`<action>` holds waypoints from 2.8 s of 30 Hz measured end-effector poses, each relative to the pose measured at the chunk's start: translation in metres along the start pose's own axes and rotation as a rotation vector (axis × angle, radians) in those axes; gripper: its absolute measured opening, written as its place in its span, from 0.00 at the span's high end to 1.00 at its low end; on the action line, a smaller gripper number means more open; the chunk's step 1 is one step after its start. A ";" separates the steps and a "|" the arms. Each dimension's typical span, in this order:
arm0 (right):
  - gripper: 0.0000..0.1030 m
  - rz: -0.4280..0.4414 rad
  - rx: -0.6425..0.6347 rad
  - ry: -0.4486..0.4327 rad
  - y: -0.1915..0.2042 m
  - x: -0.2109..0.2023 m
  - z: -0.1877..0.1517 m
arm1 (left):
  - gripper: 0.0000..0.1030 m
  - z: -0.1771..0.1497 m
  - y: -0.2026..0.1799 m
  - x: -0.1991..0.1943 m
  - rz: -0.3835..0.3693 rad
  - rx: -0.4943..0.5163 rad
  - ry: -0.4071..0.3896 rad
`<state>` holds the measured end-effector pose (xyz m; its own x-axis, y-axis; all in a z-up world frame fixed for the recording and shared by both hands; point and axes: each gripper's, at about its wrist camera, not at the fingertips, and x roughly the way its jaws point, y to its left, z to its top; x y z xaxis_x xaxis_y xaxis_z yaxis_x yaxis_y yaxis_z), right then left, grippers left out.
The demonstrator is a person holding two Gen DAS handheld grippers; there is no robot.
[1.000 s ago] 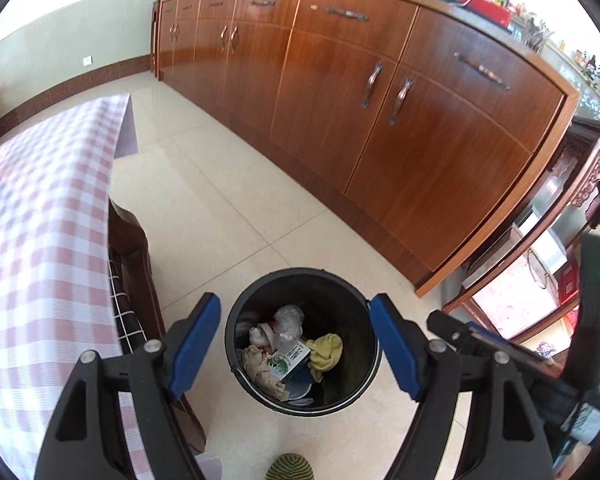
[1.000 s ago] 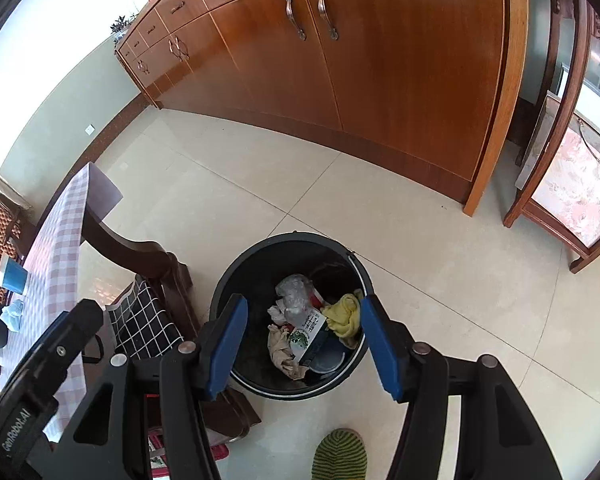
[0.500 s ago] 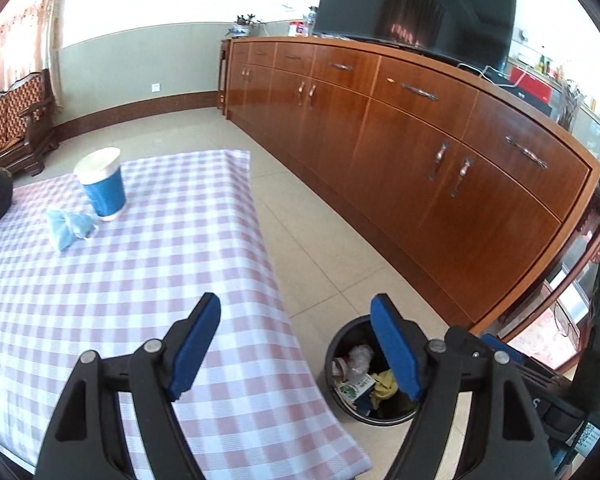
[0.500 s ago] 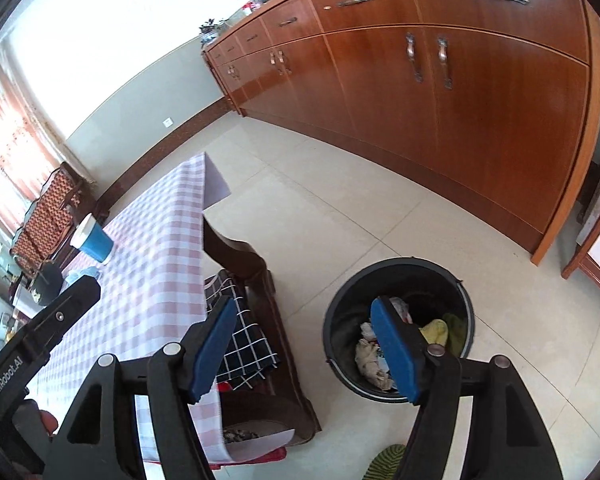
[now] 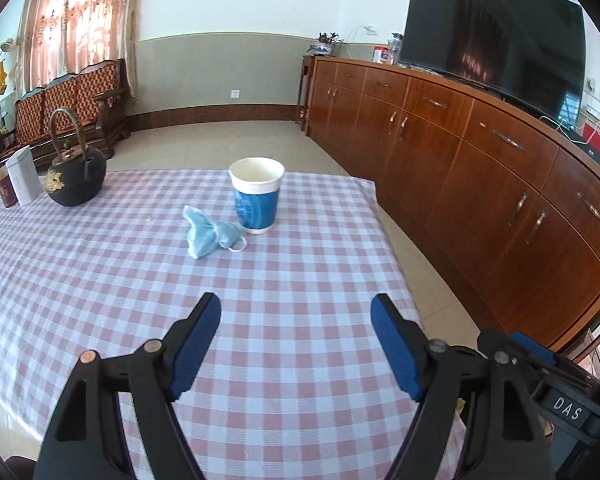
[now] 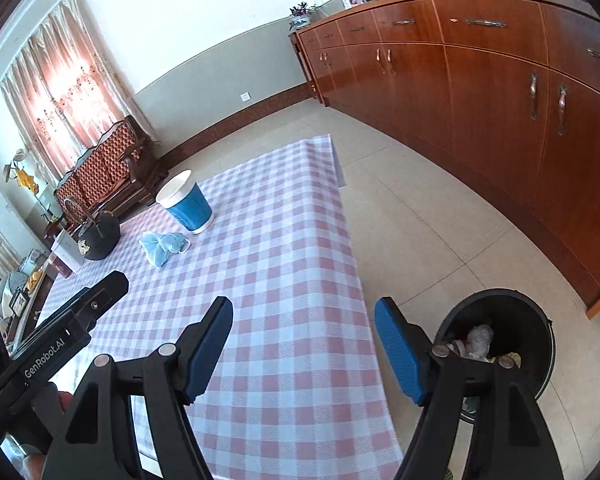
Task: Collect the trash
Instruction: 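Move both open tools back over the table, then close the left tool on the blue face mask while the right tool reaches the paper cup, then close the right tool on the rim of the blue-and-white paper cup and lift it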
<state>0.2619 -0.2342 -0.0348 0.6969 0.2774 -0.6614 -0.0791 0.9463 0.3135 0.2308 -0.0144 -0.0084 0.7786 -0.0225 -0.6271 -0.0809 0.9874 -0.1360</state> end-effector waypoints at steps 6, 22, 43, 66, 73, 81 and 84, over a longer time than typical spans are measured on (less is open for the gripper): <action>0.26 0.013 -0.063 0.007 0.039 0.022 0.007 | 0.24 0.004 0.037 0.008 0.047 -0.045 -0.002; 0.25 0.027 -0.118 0.039 0.076 0.068 0.020 | 0.24 0.013 0.073 0.043 0.084 -0.064 0.022; 0.25 0.050 -0.122 0.090 0.101 0.160 0.058 | 0.24 0.040 0.087 0.150 0.065 -0.072 0.141; 0.21 0.110 -0.214 0.117 0.162 0.227 0.078 | 0.70 0.056 0.132 0.175 0.055 -0.119 0.173; 0.20 0.066 -0.244 0.103 0.180 0.251 0.089 | 0.75 0.057 0.141 0.175 0.031 -0.144 0.169; 0.39 0.066 -0.271 0.079 0.185 0.261 0.094 | 0.76 0.058 0.145 0.175 0.015 -0.160 0.167; 0.40 0.076 -0.263 0.065 0.183 0.256 0.094 | 0.76 0.056 0.146 0.172 0.012 -0.162 0.165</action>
<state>0.4929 -0.0056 -0.0830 0.6356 0.3508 -0.6877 -0.3174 0.9308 0.1814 0.3876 0.1346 -0.0935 0.6657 -0.0490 -0.7446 -0.1989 0.9501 -0.2405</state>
